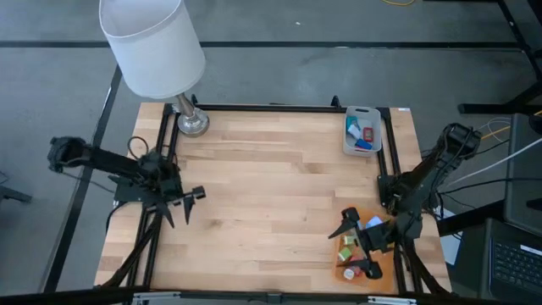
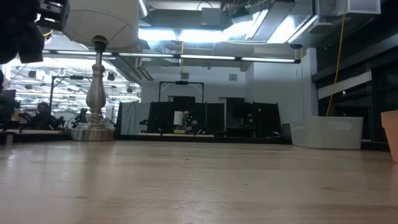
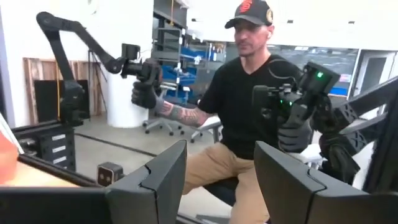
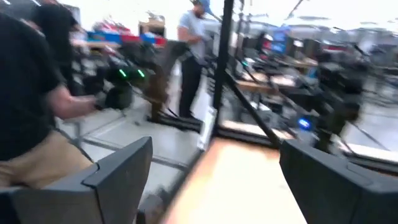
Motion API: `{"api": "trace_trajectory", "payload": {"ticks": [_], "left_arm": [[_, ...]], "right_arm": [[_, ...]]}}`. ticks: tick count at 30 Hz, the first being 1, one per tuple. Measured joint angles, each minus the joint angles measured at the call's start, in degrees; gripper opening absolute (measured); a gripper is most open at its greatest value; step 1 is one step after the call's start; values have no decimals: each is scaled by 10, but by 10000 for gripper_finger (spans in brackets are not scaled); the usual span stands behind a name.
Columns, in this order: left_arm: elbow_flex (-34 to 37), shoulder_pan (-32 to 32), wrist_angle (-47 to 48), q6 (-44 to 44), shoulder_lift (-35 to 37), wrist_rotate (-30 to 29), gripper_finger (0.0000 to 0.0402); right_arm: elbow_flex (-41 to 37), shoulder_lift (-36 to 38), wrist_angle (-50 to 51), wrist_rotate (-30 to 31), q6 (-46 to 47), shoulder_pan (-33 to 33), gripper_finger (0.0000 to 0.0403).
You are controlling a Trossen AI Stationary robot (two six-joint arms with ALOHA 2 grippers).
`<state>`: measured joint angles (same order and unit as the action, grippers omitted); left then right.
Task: Pick & Place Office items
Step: Return to Home Position
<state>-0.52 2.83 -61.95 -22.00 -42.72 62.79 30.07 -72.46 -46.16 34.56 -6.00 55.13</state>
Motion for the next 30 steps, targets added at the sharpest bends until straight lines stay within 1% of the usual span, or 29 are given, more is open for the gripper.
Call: {"api": "trace_trajectory", "payload": {"ticks": [2, 4, 6, 8, 12, 16, 19, 23, 25, 28, 30], "left_arm": [[0, -35, 18, -16, 34, 31, 182], [0, -69, 41, -26, 64, 48, 182], [0, -99, 70, -27, 89, 57, 182], [0, -129, 105, -17, 111, 69, 182], [0, -179, 168, 15, 144, 53, 182], [0, -220, 215, 59, 170, 40, 182], [0, -252, 229, 65, 187, 59, 182], [0, -300, 228, 47, 217, 104, 182], [0, -324, 228, 25, 236, 125, 182], [0, -359, 229, 4, 270, 150, 182], [0, -386, 230, -4, 294, 158, 182]], "right_arm": [[-23, 21, 12, 33, 6, 6, 347], [-56, 39, -4, 49, 20, 10, 347], [-98, 50, -52, 49, 23, 14, 347], [-142, 53, -115, 35, 26, 15, 347], [-210, 50, -217, 10, 32, 14, 347], [-229, 50, -238, -18, 23, 14, 347], [-249, 50, -244, -22, 33, 14, 347], [-295, 49, -298, -23, 48, 14, 347], [-293, 52, -292, -23, 41, 14, 347], [-293, 54, -292, -55, 25, 15, 347], [-293, 54, -283, -54, 28, 15, 347]]}}
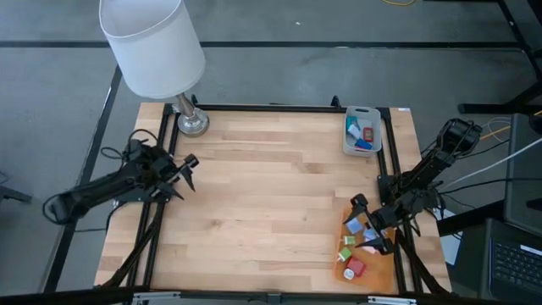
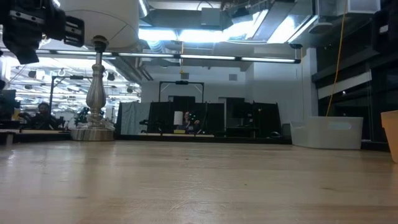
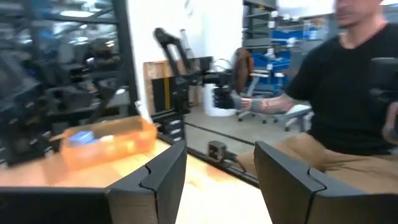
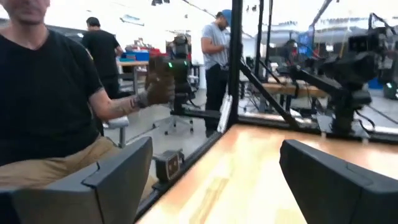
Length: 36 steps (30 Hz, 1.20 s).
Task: Pick & Place Office items
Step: Return to Home Position
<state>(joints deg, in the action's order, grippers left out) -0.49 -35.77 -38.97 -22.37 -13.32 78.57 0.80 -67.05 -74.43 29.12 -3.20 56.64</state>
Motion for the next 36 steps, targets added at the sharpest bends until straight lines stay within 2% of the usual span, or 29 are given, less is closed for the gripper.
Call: {"api": "trace_trajectory", "payload": {"ticks": [9, 16, 19, 22, 24, 28, 36], "left_arm": [[0, -113, 30, -59, 69, 2, 182], [0, -170, 29, -88, 100, -9, 182], [0, -177, 9, -118, 120, -4, 182], [0, -176, -54, -151, 132, -11, 182], [0, -172, -115, -184, 132, -23, 182], [0, -164, -172, -238, 132, -20, 182], [0, -147, -183, -274, 132, -4, 182]], "right_arm": [[0, 0, 39, -17, 64, 0, 347], [0, -4, 30, -21, 86, 0, 347], [0, -4, -11, -29, 50, 0, 347], [0, 3, -52, -28, 24, 0, 347], [0, 22, -79, -32, 16, 0, 347], [1, 57, -108, -56, 11, 1, 347], [1, 202, -82, -59, -24, 23, 347]]}}
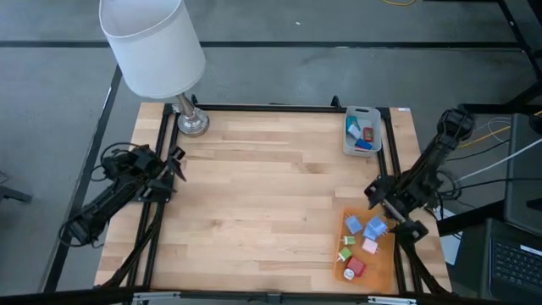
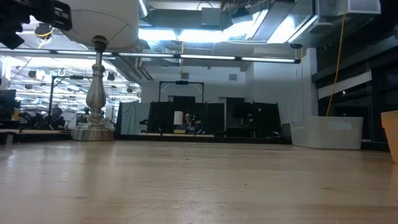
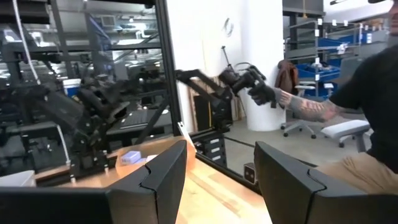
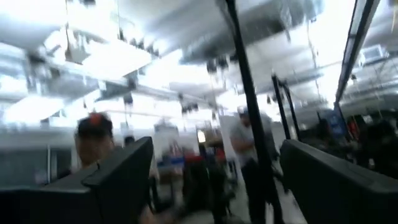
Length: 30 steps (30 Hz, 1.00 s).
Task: Pick & Place Office items
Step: Return to Home Position
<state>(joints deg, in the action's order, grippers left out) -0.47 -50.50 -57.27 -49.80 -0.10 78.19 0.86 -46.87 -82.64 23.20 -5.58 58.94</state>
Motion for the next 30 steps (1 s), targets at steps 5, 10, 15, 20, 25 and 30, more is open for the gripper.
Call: {"api": "trace_trajectory", "payload": {"ticks": [5, 10, 15, 20, 25, 30], "left_arm": [[0, 16, 0, 0, 0, 1, 182], [0, 30, 0, 0, 0, 6, 182], [0, 45, 0, -2, 0, 10, 182], [0, 50, 3, 5, 0, 14, 182], [0, 42, 7, 23, 0, 19, 182], [0, 24, 38, 45, 0, 19, 182]], "right_arm": [[0, 142, 50, 2, 4, 21, 347], [0, 299, 183, 1, -6, 48, 347], [0, 459, 354, 30, -32, 81, 347], [0, 457, 511, 63, -27, 98, 347], [0, 457, 686, 59, 56, 98, 347], [0, 451, 791, 66, 85, 97, 347]]}}
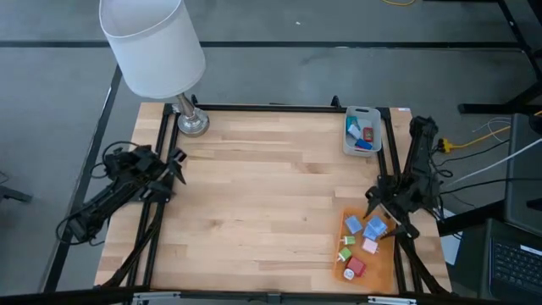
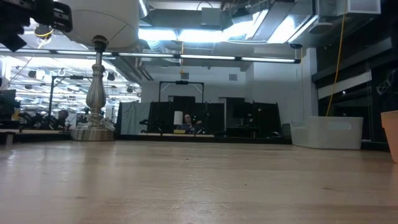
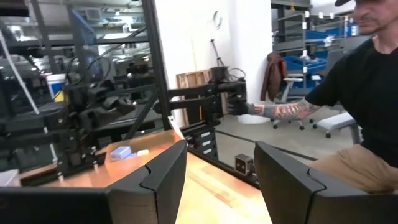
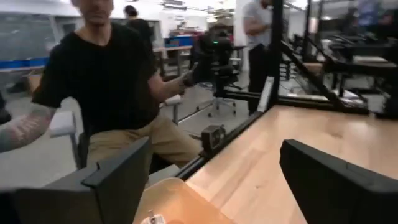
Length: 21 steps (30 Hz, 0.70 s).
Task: Pick & Place Office items
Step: Return to Home Position
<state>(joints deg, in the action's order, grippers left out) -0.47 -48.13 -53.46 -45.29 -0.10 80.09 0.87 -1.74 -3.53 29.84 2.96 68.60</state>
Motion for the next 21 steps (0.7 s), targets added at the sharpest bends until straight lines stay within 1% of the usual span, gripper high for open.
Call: {"api": "trace_trajectory", "payload": {"ticks": [3, 5, 8, 10, 13, 15, 17, 21], "left_arm": [[0, -8, 49, 38, 0, 0, 182], [0, -13, 93, 74, 0, -2, 182], [0, -22, 187, 149, 0, -8, 182], [0, -28, 261, 204, 0, -23, 182], [0, -31, 352, 287, 0, -42, 182], [0, -31, 375, 326, 0, -44, 182], [0, -31, 383, 355, 0, -58, 182], [0, -44, 428, 429, 0, -130, 182]], "right_arm": [[1, -30, -1, -18, -4, 6, 347], [1, -51, -2, -6, 42, 10, 347], [1, -79, -3, 25, 128, 9, 347], [1, -88, -17, 22, 147, 9, 347], [1, -98, -55, -6, 131, 9, 347], [1, -99, -65, -30, 107, 9, 347], [1, -99, -65, -35, 95, 9, 347], [1, -99, -59, -28, 92, 9, 347]]}}
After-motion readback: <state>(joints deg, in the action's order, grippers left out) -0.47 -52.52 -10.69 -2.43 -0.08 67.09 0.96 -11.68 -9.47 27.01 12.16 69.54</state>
